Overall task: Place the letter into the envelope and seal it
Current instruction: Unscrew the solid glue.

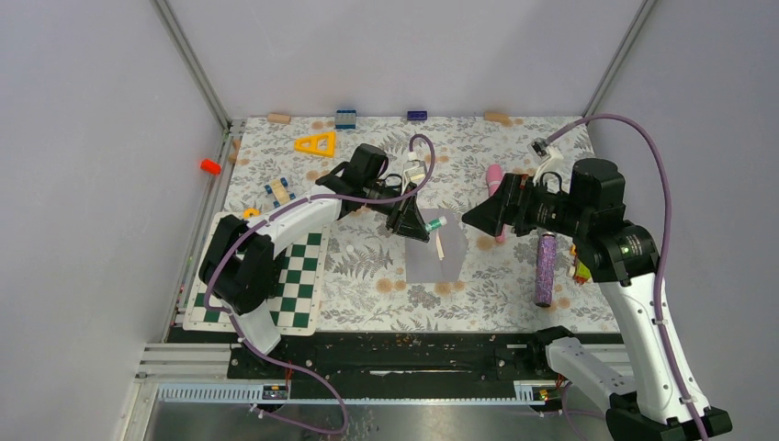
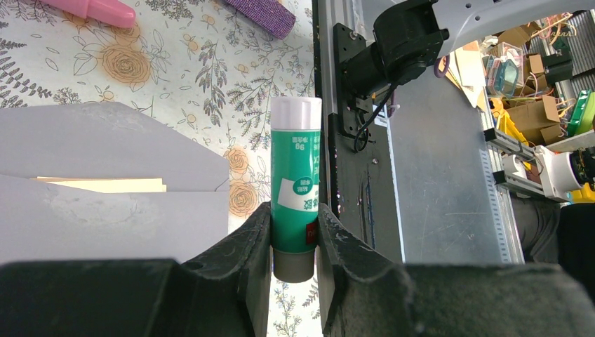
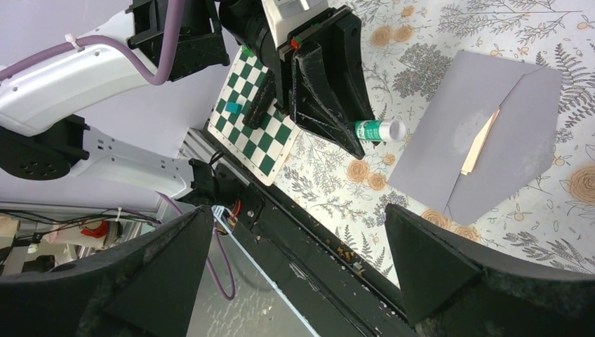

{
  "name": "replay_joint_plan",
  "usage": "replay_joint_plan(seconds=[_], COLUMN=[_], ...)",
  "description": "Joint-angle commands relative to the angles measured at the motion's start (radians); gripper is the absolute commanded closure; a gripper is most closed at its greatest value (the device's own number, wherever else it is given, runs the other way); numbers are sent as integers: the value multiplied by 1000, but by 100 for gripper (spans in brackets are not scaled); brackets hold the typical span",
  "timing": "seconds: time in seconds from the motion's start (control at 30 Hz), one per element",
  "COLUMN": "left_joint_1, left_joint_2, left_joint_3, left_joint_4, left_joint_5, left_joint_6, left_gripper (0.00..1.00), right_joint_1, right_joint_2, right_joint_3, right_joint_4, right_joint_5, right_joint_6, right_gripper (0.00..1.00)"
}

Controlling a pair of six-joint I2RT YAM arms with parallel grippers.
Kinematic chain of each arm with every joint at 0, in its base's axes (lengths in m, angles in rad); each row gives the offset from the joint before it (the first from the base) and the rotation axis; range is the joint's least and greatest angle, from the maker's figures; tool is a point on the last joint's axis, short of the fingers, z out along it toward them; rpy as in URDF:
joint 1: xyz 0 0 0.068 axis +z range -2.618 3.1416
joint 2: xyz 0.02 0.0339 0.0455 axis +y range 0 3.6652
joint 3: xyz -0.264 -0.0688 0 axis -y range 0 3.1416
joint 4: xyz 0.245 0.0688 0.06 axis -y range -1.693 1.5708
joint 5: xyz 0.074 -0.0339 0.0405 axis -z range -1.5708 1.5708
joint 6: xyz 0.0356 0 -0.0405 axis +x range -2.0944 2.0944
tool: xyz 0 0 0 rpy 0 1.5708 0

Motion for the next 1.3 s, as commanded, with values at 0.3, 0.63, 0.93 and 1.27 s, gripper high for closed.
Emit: replay_joint_plan(seconds=[0.3,0.63,0.93,1.27], left_joint_1=[4,-2,-31,-94], left_joint_2=[-36,-30,-45,-59], left_joint_3=[34,36,23,25], left_joint_4=[21,21,20,-10], left_joint_5=[34,43,56,136], left_joint_6=[21,23,41,82], left_gripper=[88,89,90,90], right_joint_1=[31,35,33,34], right_joint_2=[-22,-38,-72,-68], right_joint_3=[14,-29,-124,-216], right_joint_4=[34,10,-33,15], right_joint_5=[-8,-25,-138,-350], right_joint_6=[-18,-358,-841,-1048], right_gripper=[0,0,0,0])
